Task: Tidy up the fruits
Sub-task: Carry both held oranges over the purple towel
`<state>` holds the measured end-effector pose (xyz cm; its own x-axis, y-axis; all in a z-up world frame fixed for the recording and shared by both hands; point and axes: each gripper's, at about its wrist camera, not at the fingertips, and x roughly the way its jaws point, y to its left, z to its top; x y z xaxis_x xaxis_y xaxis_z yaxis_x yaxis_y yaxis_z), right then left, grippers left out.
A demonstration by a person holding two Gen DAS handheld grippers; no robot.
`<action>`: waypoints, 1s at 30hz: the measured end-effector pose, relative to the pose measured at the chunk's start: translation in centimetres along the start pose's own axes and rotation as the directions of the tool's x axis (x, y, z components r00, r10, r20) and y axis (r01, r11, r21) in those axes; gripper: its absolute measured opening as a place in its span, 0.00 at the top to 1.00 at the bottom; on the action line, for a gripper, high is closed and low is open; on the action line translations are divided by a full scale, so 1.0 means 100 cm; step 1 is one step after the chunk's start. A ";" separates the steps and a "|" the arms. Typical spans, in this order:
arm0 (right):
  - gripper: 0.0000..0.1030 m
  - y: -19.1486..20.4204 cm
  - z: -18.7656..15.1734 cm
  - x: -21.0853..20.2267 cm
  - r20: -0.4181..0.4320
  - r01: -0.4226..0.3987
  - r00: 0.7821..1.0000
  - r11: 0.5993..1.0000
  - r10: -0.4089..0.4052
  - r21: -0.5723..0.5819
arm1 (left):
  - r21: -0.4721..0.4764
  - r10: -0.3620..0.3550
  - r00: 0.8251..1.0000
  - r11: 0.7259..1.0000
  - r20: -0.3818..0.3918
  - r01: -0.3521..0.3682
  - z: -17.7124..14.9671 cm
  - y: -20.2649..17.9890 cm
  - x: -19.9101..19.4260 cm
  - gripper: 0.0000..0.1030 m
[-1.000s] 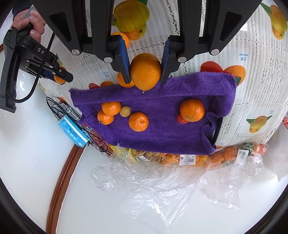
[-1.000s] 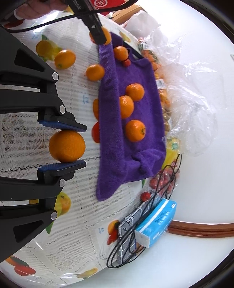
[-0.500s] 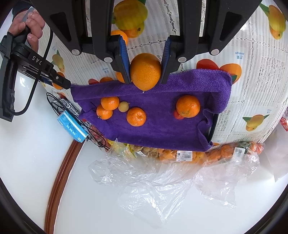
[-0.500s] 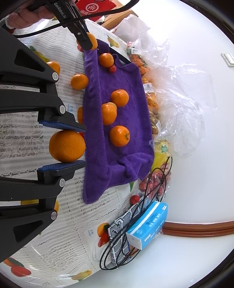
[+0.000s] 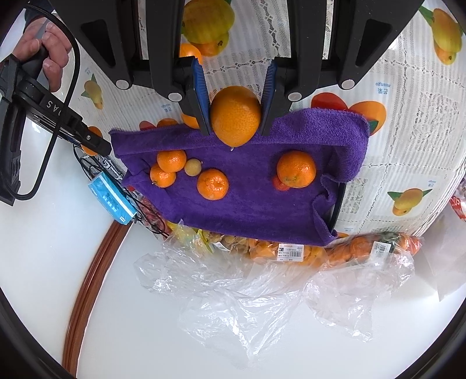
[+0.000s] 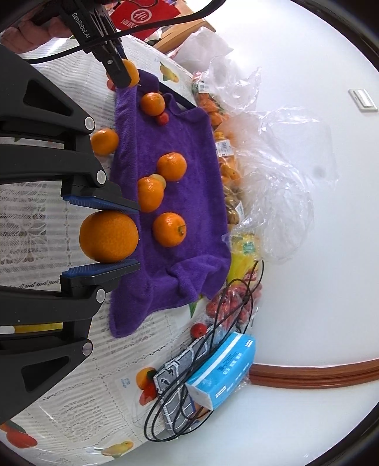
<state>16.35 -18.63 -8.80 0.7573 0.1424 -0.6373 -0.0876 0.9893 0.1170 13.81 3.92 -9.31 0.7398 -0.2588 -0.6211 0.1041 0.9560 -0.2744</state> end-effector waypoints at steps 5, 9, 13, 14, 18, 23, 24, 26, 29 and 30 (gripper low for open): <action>0.69 0.005 0.012 0.005 0.015 -0.014 1.000 1.000 0.014 -0.011 | -0.016 0.017 1.000 1.000 0.003 -0.017 0.011 0.005 0.000 0.70; 0.69 0.008 0.023 0.010 0.030 -0.025 0.999 0.999 0.025 -0.020 | -0.043 0.020 1.000 0.999 0.007 -0.020 0.025 0.009 0.001 0.70; 0.69 0.009 0.037 0.015 0.046 -0.038 0.998 0.999 0.039 -0.027 | -0.042 0.042 0.999 0.998 0.028 -0.040 0.041 0.006 0.003 0.70; 0.69 0.010 0.039 0.016 0.048 -0.040 0.998 0.999 0.041 -0.027 | -0.042 0.044 0.999 0.998 0.032 -0.043 0.044 0.005 0.004 0.70; 0.69 0.012 0.053 0.021 0.065 -0.049 0.997 0.998 0.051 -0.031 | -0.033 0.055 0.998 0.998 0.042 -0.054 0.058 0.000 0.008 0.70; 0.69 0.017 0.068 0.029 0.082 -0.055 0.995 0.997 0.059 -0.059 | -0.009 0.090 0.994 0.996 0.058 -0.090 0.078 -0.002 0.021 0.70; 0.69 0.018 0.070 0.031 0.084 -0.054 0.995 0.996 0.060 -0.065 | -0.010 0.093 0.994 0.996 0.058 -0.093 0.080 0.000 0.024 0.70; 0.69 0.020 0.071 0.036 0.085 -0.055 0.995 0.996 0.061 -0.072 | -0.026 0.092 0.994 0.996 0.052 -0.091 0.080 0.006 0.032 0.70; 0.69 0.018 0.066 0.046 0.075 -0.067 0.995 0.995 0.073 -0.069 | -0.046 0.095 0.995 0.994 0.022 -0.094 0.073 0.016 0.045 0.70; 0.69 0.017 0.064 0.051 0.067 -0.071 0.995 0.995 0.076 -0.065 | -0.047 0.102 0.995 0.994 0.012 -0.102 0.070 0.018 0.048 0.70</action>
<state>24.21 -16.42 -7.00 0.7900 0.2143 -0.5744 -0.1831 0.9766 0.1126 22.23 5.36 -7.62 0.7541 -0.1579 -0.6374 -0.0029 0.9699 -0.2437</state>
